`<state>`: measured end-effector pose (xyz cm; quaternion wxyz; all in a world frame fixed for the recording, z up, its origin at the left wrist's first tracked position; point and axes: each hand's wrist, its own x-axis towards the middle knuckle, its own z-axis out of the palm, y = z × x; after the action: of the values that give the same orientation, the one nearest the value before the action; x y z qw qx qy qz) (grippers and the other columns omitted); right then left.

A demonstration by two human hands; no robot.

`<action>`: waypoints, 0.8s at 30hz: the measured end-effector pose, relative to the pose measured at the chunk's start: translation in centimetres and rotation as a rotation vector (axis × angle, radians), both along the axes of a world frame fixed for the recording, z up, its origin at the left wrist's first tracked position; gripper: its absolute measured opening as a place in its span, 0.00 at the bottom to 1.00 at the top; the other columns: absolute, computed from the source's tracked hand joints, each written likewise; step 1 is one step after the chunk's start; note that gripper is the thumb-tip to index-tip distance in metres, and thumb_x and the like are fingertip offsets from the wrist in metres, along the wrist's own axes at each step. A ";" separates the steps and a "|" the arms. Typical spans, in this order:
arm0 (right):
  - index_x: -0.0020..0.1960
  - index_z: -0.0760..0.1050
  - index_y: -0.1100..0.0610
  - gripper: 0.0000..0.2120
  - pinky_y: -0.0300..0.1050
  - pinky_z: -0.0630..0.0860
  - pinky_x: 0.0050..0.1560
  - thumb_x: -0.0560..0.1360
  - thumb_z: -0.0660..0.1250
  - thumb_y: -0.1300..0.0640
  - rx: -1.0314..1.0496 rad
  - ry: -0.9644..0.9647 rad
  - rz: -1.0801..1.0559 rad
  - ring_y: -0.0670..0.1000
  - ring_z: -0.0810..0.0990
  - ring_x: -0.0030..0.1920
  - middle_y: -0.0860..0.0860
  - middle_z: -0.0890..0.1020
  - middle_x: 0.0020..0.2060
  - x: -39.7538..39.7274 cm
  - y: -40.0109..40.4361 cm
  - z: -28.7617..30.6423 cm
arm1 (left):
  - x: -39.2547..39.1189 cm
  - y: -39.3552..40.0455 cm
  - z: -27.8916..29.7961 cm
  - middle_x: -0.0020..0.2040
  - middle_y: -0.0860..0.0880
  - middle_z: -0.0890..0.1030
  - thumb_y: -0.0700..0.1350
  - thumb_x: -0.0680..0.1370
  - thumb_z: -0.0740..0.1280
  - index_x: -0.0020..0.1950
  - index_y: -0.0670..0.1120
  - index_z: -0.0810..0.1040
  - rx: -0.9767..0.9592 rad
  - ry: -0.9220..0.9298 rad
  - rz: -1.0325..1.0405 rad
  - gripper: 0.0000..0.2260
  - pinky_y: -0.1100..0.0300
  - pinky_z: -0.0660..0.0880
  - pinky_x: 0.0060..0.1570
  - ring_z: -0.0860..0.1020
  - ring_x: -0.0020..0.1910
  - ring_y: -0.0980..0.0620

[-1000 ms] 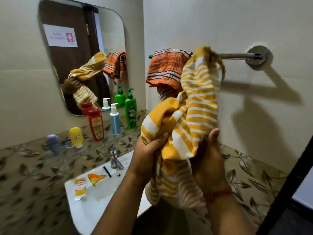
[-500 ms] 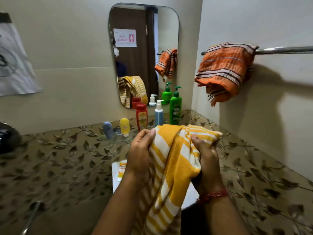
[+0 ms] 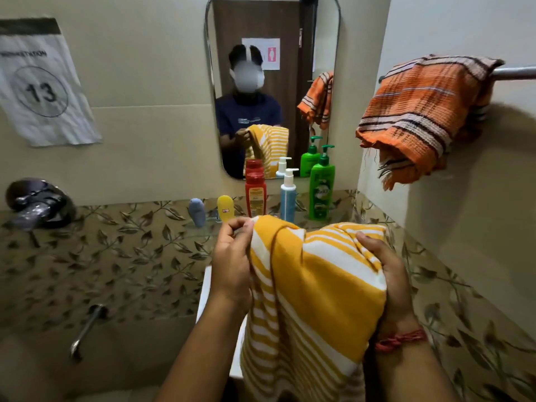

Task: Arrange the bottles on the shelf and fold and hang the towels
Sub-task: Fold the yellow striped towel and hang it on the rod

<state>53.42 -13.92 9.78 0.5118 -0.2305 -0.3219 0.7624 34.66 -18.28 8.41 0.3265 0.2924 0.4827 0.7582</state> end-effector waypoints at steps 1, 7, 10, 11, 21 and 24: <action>0.37 0.87 0.58 0.21 0.46 0.83 0.32 0.81 0.60 0.55 -0.001 -0.009 0.025 0.54 0.87 0.37 0.56 0.87 0.40 0.0 0.3 -0.1 | 0.4 0.0 -0.2 0.50 0.42 0.83 0.50 0.81 0.65 0.52 0.50 0.79 -0.013 0.047 -0.006 0.06 0.42 0.78 0.56 0.81 0.51 0.42; 0.38 0.87 0.58 0.21 0.49 0.84 0.33 0.80 0.60 0.53 -0.066 0.060 0.126 0.56 0.87 0.39 0.58 0.87 0.43 -1.0 1.1 0.1 | 0.9 0.2 -0.9 0.49 0.51 0.80 0.53 0.77 0.69 0.52 0.52 0.68 -0.054 0.331 0.039 0.12 0.61 0.80 0.46 0.82 0.45 0.56; 0.39 0.87 0.58 0.20 0.47 0.83 0.33 0.80 0.60 0.53 -0.052 0.087 0.106 0.55 0.87 0.40 0.57 0.87 0.43 -1.5 1.6 0.3 | 0.4 0.5 -0.8 0.54 0.51 0.75 0.61 0.74 0.65 0.50 0.51 0.72 -0.100 0.523 0.077 0.16 0.66 0.77 0.50 0.78 0.50 0.64; 0.39 0.87 0.58 0.19 0.48 0.83 0.33 0.79 0.61 0.53 -0.048 0.092 0.097 0.55 0.87 0.40 0.57 0.87 0.44 -1.8 1.6 0.5 | 0.1 0.5 -0.9 0.55 0.52 0.73 0.63 0.74 0.63 0.49 0.50 0.74 -0.110 0.585 0.080 0.17 0.67 0.76 0.52 0.76 0.52 0.66; 0.39 0.87 0.59 0.21 0.51 0.84 0.36 0.80 0.60 0.52 -0.045 0.107 0.088 0.57 0.87 0.40 0.58 0.87 0.44 -3.4 1.5 1.7 | -2.6 0.8 0.1 0.42 0.41 0.79 0.54 0.82 0.63 0.40 0.48 0.79 0.054 0.415 0.100 0.15 0.47 0.78 0.48 0.78 0.43 0.45; 0.37 0.87 0.57 0.22 0.51 0.84 0.35 0.80 0.60 0.51 -0.015 0.088 0.040 0.56 0.87 0.38 0.57 0.87 0.42 -3.1 1.8 2.1 | -4.1 1.3 0.6 0.47 0.43 0.85 0.52 0.83 0.62 0.48 0.50 0.83 0.076 -0.037 -0.041 0.12 0.48 0.80 0.47 0.83 0.47 0.46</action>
<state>50.35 -12.16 11.89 0.5085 -0.1939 -0.2979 0.7843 30.57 -17.02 9.02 0.3397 0.3002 0.4412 0.7745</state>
